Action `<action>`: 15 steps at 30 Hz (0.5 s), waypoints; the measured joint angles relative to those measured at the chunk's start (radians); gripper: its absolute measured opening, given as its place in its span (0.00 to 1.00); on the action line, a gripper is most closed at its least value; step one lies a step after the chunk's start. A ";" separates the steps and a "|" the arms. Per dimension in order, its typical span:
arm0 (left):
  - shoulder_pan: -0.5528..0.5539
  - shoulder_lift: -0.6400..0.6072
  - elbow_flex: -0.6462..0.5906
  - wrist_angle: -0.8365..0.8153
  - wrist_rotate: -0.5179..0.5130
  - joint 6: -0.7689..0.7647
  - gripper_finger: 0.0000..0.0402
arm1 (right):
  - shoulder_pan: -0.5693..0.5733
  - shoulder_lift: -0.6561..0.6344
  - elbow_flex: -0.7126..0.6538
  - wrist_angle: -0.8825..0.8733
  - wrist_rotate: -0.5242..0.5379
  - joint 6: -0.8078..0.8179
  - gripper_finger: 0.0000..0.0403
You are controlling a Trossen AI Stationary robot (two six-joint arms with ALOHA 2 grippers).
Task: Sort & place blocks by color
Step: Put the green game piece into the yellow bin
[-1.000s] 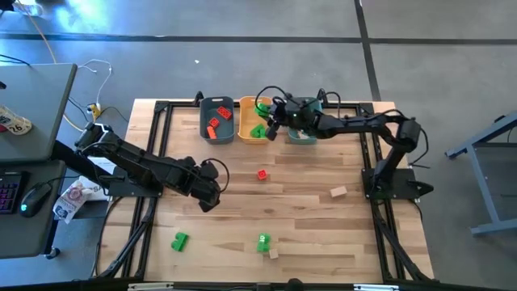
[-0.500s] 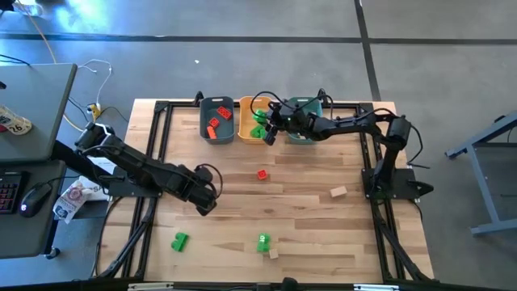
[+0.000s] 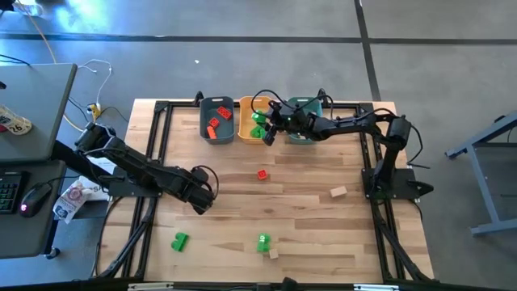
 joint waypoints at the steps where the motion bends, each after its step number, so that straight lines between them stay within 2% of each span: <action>1: 0.000 0.000 -0.008 0.026 0.005 0.009 0.50 | -0.001 0.000 0.000 0.000 0.000 0.009 0.33; 7: 0.009 0.000 -0.040 0.104 0.037 0.047 0.50 | -0.022 0.000 0.000 -0.019 0.002 0.042 0.33; 15: 0.044 0.000 -0.041 0.104 0.014 0.084 0.50 | -0.032 0.001 0.000 -0.041 0.003 0.042 0.35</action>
